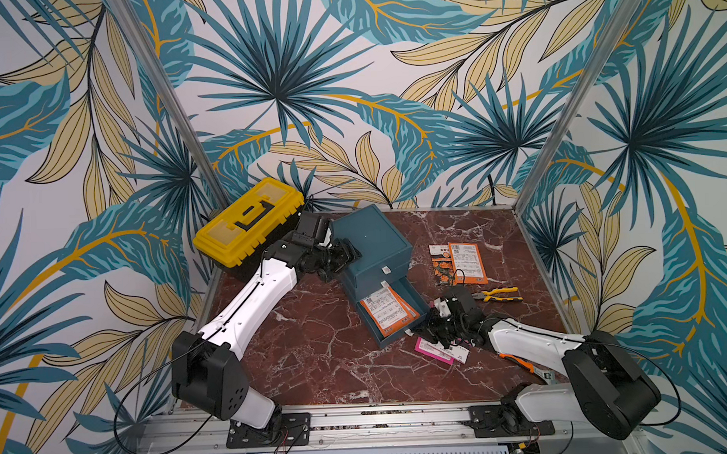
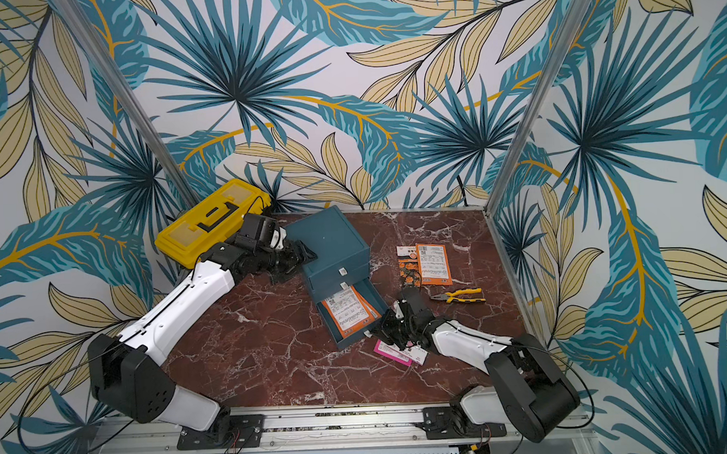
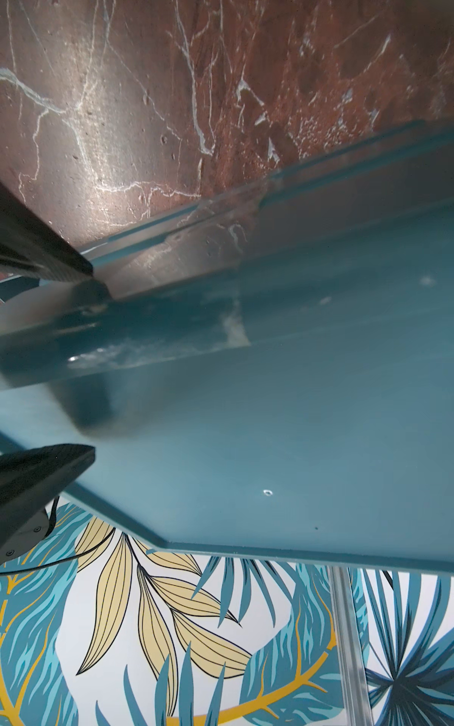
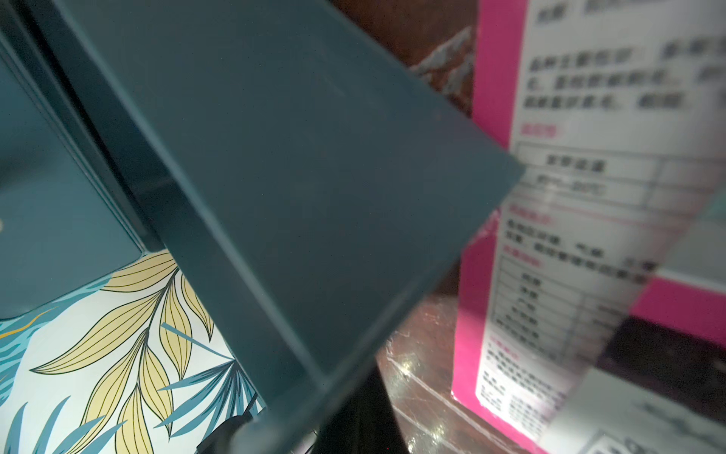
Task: Take the seed bags out of the drawer
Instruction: Open the drawer in the storage box.
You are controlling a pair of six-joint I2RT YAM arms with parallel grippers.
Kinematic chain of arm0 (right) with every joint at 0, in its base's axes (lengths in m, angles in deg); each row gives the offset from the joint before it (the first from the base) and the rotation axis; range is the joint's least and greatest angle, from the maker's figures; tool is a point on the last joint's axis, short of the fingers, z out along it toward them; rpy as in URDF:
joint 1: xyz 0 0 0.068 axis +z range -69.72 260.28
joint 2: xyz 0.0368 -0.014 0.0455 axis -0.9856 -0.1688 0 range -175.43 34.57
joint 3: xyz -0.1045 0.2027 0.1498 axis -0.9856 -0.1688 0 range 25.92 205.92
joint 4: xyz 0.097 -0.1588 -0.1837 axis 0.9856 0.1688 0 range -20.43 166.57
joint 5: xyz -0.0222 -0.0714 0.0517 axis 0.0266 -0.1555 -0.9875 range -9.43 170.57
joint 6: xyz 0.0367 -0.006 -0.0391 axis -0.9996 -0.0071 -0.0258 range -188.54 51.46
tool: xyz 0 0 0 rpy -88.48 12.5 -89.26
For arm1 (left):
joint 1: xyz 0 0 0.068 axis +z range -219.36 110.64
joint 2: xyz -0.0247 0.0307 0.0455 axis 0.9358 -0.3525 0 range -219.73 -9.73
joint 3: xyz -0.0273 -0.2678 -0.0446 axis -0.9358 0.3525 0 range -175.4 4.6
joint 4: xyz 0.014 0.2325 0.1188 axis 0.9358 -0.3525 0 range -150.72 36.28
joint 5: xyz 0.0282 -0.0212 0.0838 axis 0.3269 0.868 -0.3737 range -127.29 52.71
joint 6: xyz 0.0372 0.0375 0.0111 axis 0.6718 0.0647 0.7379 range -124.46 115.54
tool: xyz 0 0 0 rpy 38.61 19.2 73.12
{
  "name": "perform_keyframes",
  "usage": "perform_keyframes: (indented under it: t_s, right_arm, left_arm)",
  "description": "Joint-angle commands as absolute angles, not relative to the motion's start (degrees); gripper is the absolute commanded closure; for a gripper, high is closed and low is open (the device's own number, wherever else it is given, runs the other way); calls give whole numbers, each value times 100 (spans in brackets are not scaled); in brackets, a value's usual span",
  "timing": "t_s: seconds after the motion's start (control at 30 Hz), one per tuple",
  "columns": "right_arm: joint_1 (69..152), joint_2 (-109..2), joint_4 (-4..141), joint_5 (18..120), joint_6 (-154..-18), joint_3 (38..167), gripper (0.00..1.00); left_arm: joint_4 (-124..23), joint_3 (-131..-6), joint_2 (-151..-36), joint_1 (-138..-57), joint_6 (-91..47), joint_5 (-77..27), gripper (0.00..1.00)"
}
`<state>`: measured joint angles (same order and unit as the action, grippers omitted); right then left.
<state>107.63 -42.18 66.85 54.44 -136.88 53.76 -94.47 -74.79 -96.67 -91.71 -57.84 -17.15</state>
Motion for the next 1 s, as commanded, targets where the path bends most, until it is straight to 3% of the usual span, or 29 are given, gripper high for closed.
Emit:
perform_keyframes:
  t_s: [0.0, 0.27, 0.33, 0.37, 0.5, 0.57, 0.83, 0.97]
  right_arm:
    - [10766, -4063, 6684, 5500, -13779, 5216, 100]
    - [10779, -3826, 6797, 5534, -13796, 5057, 100]
    - [10776, -3765, 6836, 5541, -13782, 5014, 84]
    - [10778, -3721, 6940, 5575, -13759, 5000, 71]
    - [10771, -3350, 7632, 5785, -13513, 5065, 50]
    - [10767, -3043, 8246, 5973, -13313, 5146, 44]
    - [10744, -1502, 10557, 7121, -12168, 5901, 41]
    - [10742, -1516, 11021, 7542, -11281, 6848, 37]
  left_arm:
    - [-9174, -7438, -9701, -9215, -5761, -1563, 30]
    - [-9142, -7424, -9718, -9221, -5754, -1517, 30]
    - [-9134, -7425, -9732, -9226, -5744, -1513, 30]
    - [-9133, -7428, -9727, -9225, -5744, -1504, 30]
    - [-9121, -7425, -9745, -9220, -5736, -1484, 30]
    - [-9113, -7436, -9756, -9214, -5732, -1466, 30]
    - [-9086, -7435, -9734, -9228, -5737, -1423, 30]
    - [-9074, -7415, -9730, -9221, -5728, -1407, 30]
